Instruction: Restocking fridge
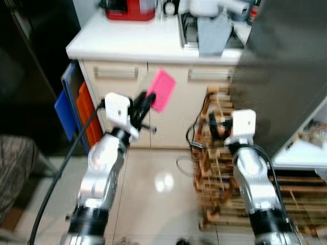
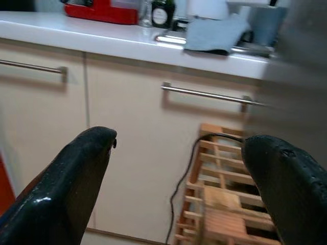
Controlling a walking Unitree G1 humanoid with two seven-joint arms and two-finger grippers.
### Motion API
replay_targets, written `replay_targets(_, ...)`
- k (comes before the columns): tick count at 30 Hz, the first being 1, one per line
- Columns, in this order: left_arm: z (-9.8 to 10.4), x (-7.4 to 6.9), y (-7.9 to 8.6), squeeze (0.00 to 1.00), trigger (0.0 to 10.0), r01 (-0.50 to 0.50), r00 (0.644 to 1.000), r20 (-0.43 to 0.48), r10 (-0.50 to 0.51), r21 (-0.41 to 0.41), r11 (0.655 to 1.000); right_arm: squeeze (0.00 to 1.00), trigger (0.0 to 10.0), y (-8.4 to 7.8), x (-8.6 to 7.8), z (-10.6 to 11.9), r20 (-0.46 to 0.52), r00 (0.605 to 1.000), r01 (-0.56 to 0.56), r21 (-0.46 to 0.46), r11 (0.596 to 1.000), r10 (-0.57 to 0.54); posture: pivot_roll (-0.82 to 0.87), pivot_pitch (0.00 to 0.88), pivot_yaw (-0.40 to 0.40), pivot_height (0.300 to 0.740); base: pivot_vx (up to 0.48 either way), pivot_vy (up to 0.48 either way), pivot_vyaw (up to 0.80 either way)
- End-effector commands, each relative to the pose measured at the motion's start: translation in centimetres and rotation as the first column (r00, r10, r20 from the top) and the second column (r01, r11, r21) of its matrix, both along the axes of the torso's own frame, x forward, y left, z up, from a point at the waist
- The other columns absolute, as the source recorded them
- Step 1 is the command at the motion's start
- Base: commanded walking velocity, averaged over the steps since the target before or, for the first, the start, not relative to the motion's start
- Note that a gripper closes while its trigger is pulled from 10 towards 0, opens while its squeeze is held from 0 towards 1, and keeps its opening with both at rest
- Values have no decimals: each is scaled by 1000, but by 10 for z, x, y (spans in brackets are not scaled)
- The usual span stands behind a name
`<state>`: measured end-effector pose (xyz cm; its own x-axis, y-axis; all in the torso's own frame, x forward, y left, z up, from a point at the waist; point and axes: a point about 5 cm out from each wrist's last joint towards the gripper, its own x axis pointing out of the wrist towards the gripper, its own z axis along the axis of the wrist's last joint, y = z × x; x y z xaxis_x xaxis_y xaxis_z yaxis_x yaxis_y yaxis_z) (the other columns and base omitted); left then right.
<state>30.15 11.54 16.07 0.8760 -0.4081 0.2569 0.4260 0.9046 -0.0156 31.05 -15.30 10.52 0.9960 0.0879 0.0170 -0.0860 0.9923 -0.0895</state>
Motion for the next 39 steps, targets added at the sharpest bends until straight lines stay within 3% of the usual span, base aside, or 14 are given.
replay_targets(1, -5, 2, 5, 0, 10000, -27, 999, -23, 27, 8, 1000, 0, 10000, 2, 3, 5, 24, 1000, -11, 10, 1000, 11, -74, 0, 12, 740, 0, 0, 0)
replay_targets(5, -30, 1, 27, 0, 10000, -132, 985, -108, 137, 48, 990, 0, 10000, -2, -1, -1, 8, 1000, 0, 18, 1000, 0, -75, 0, 12, 740, 0, 0, 0)
replay_targets(6, -45, -2, 44, 0, 10000, -226, 958, -157, 239, 93, 970, 0, 10000, -7, -5, -4, -1, 1000, 20, 29, 999, -20, -75, 0, 10, 740, 0, 0, 0)
replay_targets(7, -45, -2, 44, 0, 10000, -226, 958, -157, 239, 93, 970, 0, 10000, -7, -5, -4, -1, 1000, 20, 29, 999, -20, -75, 0, 10, 740, 0, 0, 0)
replay_targets(8, -57, -7, 57, 0, 10000, -305, 925, -199, 323, 115, 945, 0, 10000, -11, -9, -7, -1, 999, 42, 38, 998, -42, -74, 0, 8, 740, 0, 0, 0)
replay_targets(13, -64, -25, 66, 0, 10000, -365, 903, -178, 392, 168, 916, 0, 10000, -18, -21, -13, -2, 998, 56, 34, 998, -56, -65, 0, -1, 740, 0, 0, 0)
replay_targets(18, -68, -68, 72, 0, 10000, -272, 942, -116, 314, 283, 920, 0, 10000, -35, -63, -34, -48, 997, 56, 12, 998, -56, -52, 0, -12, 740, 0, 0, 0)
replay_targets(22, -64, -77, 63, 0, 10000, -217, 964, -85, 251, 289, 932, 0, 10000, -43, -77, -44, -94, 994, 56, -3, 998, -56, -44, 0, -22, 740, 0, 0, 0)
replay_targets(25, -41, -60, 43, 0, 10000, -194, 979, -29, 203, 190, 963, 0, 10000, -38, -69, -41, -83, 996, 34, -5, 999, -35, -54, 0, -19, 740, 0, 0, 0)
replay_targets(28, -34, -61, 34, 0, 10000, -138, 990, -19, 141, 129, 982, 0, 10000, -31, -58, -32, -52, 999, 14, 2, 1000, -13, -59, 0, -15, 740, 0, -94, 0)
replay_targets(39, -25, -66, 27, 0, 10000, -21, 999, 28, 17, 144, 989, 0, 10000, -34, -47, -28, -46, 999, 22, 13, 1000, -21, -58, 0, -12, 740, 0, -476, 0)
